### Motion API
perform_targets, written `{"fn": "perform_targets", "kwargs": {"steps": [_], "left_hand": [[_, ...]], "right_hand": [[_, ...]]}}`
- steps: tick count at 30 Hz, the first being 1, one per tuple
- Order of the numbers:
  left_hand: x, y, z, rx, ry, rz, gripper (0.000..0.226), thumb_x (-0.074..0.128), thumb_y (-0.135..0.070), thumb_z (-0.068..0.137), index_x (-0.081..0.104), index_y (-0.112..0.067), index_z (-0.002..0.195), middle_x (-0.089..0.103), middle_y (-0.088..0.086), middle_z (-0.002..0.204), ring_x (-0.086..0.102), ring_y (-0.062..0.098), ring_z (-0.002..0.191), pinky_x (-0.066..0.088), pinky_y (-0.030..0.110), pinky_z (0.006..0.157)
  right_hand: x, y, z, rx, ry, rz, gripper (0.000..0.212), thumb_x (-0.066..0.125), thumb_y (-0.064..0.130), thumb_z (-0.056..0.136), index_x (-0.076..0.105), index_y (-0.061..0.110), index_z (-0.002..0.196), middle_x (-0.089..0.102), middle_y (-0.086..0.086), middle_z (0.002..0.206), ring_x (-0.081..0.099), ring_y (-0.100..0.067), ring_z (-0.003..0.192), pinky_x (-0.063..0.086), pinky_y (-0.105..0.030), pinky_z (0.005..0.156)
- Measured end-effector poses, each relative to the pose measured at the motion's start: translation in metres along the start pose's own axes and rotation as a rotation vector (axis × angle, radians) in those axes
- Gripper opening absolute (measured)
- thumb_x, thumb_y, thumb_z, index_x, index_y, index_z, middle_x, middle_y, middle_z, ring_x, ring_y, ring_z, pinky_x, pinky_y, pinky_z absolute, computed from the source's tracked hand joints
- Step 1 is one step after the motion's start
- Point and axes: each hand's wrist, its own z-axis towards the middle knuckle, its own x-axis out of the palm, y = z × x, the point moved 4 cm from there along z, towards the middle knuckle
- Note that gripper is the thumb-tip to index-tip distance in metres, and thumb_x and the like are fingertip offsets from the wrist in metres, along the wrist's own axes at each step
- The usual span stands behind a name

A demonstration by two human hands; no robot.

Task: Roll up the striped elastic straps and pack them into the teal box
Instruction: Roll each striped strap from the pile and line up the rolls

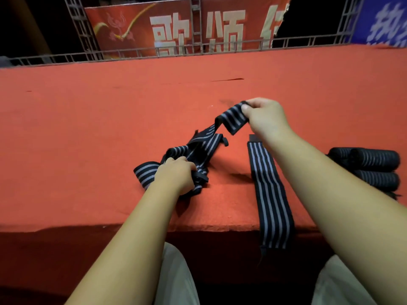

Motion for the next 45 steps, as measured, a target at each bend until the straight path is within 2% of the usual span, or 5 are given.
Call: {"fn": "perform_targets", "kwargs": {"steps": [20,26,33,38,45], "left_hand": [[-0.003,-0.011,0.0,-0.05,0.082,0.046,0.05,0.064,-0.027,0.103,0.056,-0.034,0.152,0.047,-0.001,0.156,0.04,0.034,0.144,0.042,0.052,0.117],[-0.01,-0.017,0.002,-0.064,0.142,0.062,0.046,0.067,-0.047,0.1,0.065,-0.027,0.141,0.055,0.003,0.145,0.043,0.036,0.141,0.043,0.051,0.111],[-0.065,-0.032,0.007,-0.105,-0.047,-0.119,0.038,0.057,-0.027,0.091,0.06,-0.014,0.126,0.067,0.014,0.129,0.06,0.04,0.125,0.048,0.041,0.095],[-0.092,-0.04,0.03,-0.036,0.008,-0.381,0.052,0.044,-0.025,0.064,0.077,-0.01,0.101,0.076,0.015,0.1,0.072,0.035,0.097,0.06,0.039,0.086],[-0.068,-0.023,0.069,-0.124,-0.278,-0.413,0.03,0.059,-0.006,0.096,0.073,-0.002,0.122,0.071,0.023,0.127,0.066,0.042,0.118,0.054,0.045,0.096]], "right_hand": [[-0.079,0.076,-0.03,0.005,-0.233,0.477,0.009,0.07,0.024,0.103,0.076,0.028,0.108,0.076,0.008,0.103,0.069,-0.011,0.096,0.05,-0.027,0.08],[-0.073,0.086,-0.036,-0.024,-0.199,0.453,0.011,0.067,0.025,0.105,0.075,0.032,0.1,0.077,0.01,0.102,0.068,-0.007,0.094,0.05,-0.026,0.08],[-0.072,0.082,-0.048,0.014,-0.12,0.429,0.018,0.062,0.014,0.101,0.073,0.018,0.087,0.071,0.001,0.081,0.061,-0.016,0.071,0.048,-0.028,0.062],[-0.077,0.065,-0.059,0.109,-0.027,0.102,0.017,0.054,0.03,0.08,0.054,0.016,0.07,0.047,-0.006,0.067,0.042,-0.025,0.068,0.036,-0.04,0.064],[-0.065,-0.008,-0.071,0.194,0.469,-0.541,0.027,0.053,0.033,0.09,0.054,0.017,0.069,0.052,-0.007,0.064,0.043,-0.026,0.056,0.032,-0.032,0.056]]}}
